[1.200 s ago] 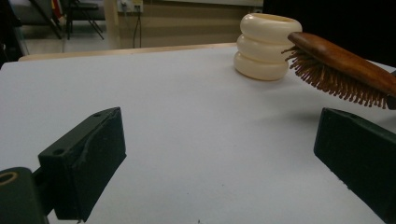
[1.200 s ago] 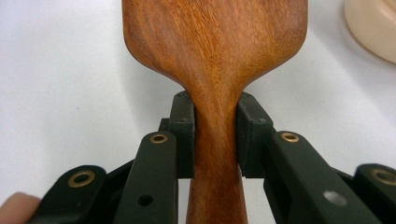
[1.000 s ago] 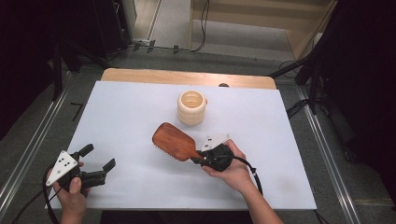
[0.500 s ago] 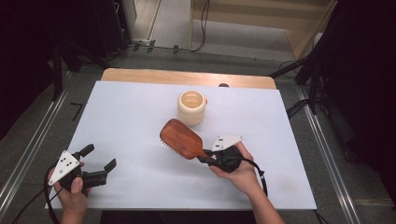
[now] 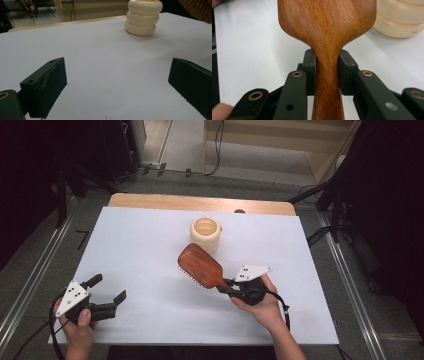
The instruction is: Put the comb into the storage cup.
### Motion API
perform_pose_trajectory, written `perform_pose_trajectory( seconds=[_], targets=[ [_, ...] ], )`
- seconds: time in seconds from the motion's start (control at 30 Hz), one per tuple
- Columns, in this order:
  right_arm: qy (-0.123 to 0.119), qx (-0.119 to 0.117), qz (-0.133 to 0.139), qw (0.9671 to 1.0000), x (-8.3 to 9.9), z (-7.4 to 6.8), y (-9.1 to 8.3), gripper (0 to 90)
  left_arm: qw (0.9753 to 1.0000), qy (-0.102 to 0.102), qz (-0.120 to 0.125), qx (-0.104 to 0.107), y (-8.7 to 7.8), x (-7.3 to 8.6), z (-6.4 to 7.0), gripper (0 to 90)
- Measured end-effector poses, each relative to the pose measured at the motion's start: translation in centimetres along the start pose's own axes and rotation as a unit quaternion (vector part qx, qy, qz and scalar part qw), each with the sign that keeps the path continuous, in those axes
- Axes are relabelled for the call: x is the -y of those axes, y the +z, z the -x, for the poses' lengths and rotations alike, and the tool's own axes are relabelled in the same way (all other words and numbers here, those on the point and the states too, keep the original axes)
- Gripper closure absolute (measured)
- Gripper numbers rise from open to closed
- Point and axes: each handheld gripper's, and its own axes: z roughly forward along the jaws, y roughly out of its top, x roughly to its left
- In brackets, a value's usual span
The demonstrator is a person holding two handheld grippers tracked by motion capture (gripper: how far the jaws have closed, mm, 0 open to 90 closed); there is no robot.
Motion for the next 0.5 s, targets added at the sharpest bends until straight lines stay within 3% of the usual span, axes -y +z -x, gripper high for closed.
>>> perform_pose_trajectory(
  seconds=[0.13,0.27,0.5],
  targets=[
    [0.001,0.002,0.009,1.0000,0.1,0.1,-0.2,69.9,1.0000,-0.002,0.005,0.004,-0.3,-0.3,0.3,1.9],
    [0.003,0.004,0.020,0.9998,0.2,0.1,-0.3,69.9,0.9999,0.007,0.002,0.008,-0.1,-0.8,0.9,1.9],
    [0.001,0.007,0.036,0.9993,0.2,-0.1,-0.5,69.9,0.9996,0.013,0.006,0.026,0.5,-1.8,2.8,1.9]
  ],
)
